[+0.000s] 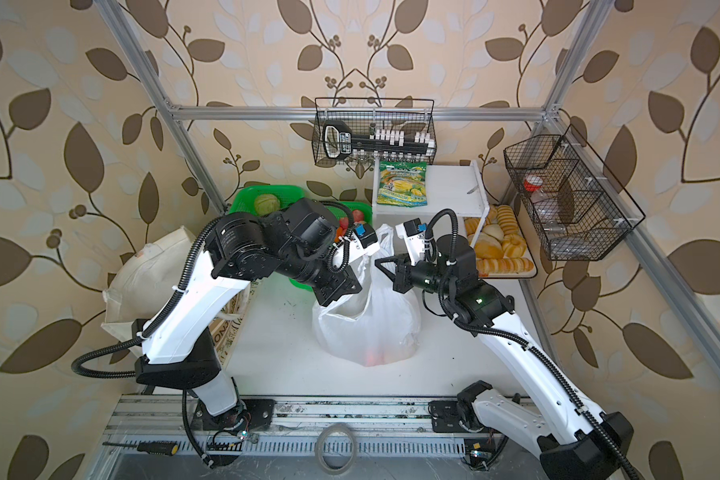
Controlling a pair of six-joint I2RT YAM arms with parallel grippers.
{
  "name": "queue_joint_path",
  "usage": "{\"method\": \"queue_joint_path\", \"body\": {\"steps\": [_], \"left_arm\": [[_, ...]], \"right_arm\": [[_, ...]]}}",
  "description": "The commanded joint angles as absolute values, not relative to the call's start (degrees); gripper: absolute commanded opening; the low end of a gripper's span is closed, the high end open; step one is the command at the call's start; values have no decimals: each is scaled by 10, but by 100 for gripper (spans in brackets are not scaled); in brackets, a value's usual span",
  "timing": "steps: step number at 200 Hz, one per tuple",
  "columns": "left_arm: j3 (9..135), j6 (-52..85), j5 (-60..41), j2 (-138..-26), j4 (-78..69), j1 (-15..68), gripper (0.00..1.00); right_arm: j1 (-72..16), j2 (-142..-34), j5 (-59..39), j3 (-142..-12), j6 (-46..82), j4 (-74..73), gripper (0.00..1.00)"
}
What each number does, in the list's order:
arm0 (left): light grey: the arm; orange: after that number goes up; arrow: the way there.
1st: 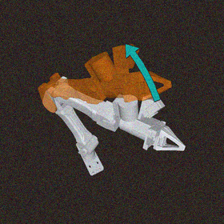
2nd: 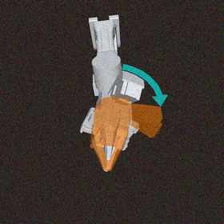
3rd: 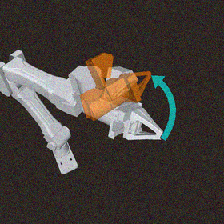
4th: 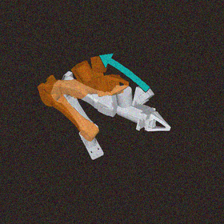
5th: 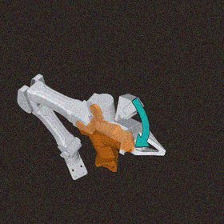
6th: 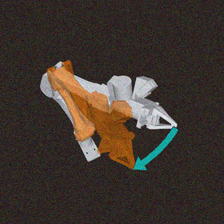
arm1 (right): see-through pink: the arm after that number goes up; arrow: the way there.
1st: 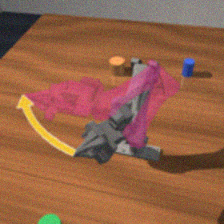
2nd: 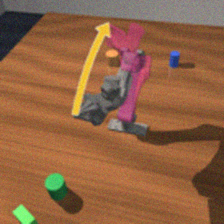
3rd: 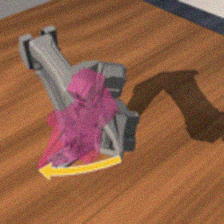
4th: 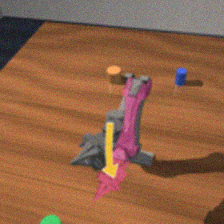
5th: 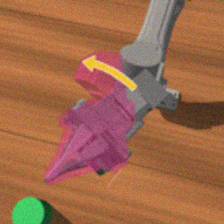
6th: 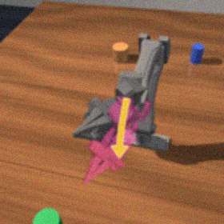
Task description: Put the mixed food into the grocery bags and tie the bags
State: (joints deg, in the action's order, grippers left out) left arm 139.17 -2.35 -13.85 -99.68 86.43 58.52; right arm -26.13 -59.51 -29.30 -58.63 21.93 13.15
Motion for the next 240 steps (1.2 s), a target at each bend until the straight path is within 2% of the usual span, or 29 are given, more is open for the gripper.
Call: {"method": "queue_joint_path", "body": {"steps": [1,47,81,108,127,149,155,161,180,199,203,208,225,240], "left_arm": [[1411,-68,-196,-1008,901,607,0],[1395,-93,-216,-1014,911,612,0],[1407,-110,-217,-1018,905,612,0],[1408,-122,-234,-1024,908,612,0],[1409,-126,-213,-1022,906,612,0],[1406,-113,-129,-1006,884,613,0],[1401,-105,-104,-999,871,612,1],[1394,-97,-79,-991,856,612,7],[1348,-78,-48,-955,791,612,5],[1255,-42,-48,-897,677,612,12],[1226,-39,-56,-885,650,612,18],[1197,-34,-64,-870,619,612,32],[1111,-22,-81,-829,537,612,37],[1077,-19,-76,-795,506,612,55]], "right_arm": [[-272,-605,-300,-606,200,83,8],[-283,-596,-355,-574,156,35,15],[-283,-582,-419,-522,143,-26,28],[-283,-567,-420,-491,141,-61,31],[-282,-558,-414,-479,143,-62,15],[-260,-553,-412,-475,172,-41,1],[-253,-549,-409,-472,184,-38,0],[-247,-541,-402,-466,195,-38,0],[-237,-516,-376,-447,225,-39,0],[-239,-497,-362,-430,263,-50,0],[-240,-494,-359,-426,270,-51,0],[-241,-491,-357,-423,275,-53,0],[-243,-482,-346,-414,285,-55,0],[-243,-481,-341,-411,293,-53,0]]}}
